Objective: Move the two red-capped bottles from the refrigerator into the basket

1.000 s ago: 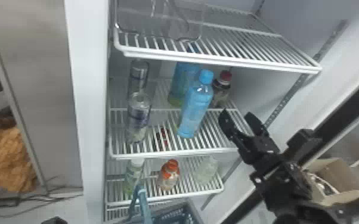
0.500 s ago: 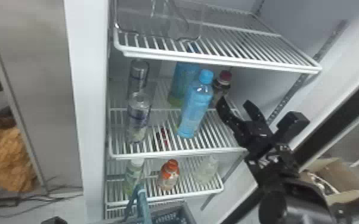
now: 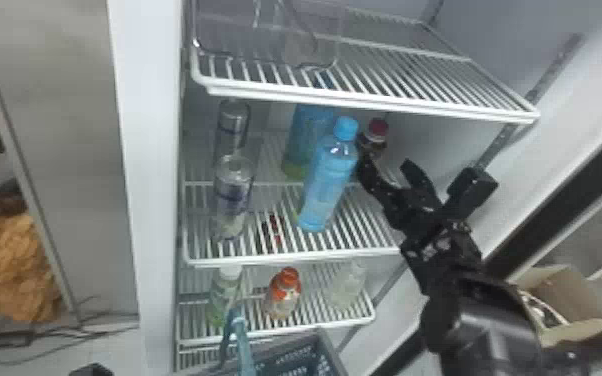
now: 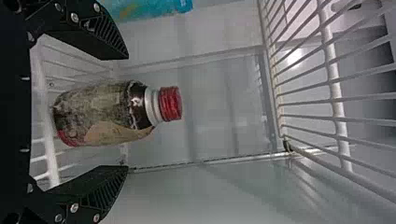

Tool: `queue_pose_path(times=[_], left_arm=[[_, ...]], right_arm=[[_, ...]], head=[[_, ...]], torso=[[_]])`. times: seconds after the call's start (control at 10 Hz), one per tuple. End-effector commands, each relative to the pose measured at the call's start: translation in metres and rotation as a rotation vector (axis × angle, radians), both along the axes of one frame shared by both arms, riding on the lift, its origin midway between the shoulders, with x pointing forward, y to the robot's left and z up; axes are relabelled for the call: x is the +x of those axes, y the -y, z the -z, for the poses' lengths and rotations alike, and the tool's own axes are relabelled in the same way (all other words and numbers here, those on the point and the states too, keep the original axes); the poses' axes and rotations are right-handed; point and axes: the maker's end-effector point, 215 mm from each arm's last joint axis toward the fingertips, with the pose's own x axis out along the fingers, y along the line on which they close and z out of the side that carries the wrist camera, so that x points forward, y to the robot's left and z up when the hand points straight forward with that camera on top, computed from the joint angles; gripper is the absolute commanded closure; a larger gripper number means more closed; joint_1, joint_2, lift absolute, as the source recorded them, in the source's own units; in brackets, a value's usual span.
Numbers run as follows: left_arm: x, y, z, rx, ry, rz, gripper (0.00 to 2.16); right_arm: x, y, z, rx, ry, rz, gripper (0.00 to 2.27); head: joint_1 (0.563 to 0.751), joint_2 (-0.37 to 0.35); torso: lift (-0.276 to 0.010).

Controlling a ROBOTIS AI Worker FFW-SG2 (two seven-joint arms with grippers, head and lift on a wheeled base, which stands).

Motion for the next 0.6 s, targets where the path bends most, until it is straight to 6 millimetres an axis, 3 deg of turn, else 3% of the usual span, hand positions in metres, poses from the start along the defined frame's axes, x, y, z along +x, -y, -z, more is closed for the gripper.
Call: queue_pose_path(times=[0.0,0.5], left_arm=[[0.000,0.000,-0.001,-0.001,0.002,0.001,1.20],[0.002,-0.001,0.000,0.001,0.002,-0.003,1.20]], right_arm=[[0.011,-0.001,-0.001,0.003,-0.002,-0.005,0.18],[0.041,-0.007,0.006,-0.032,-0.073,-0.013,0.18]], head=[[0.695,-0.350],[0.695,-0.350]], torso=[[0.000],[0.000]])
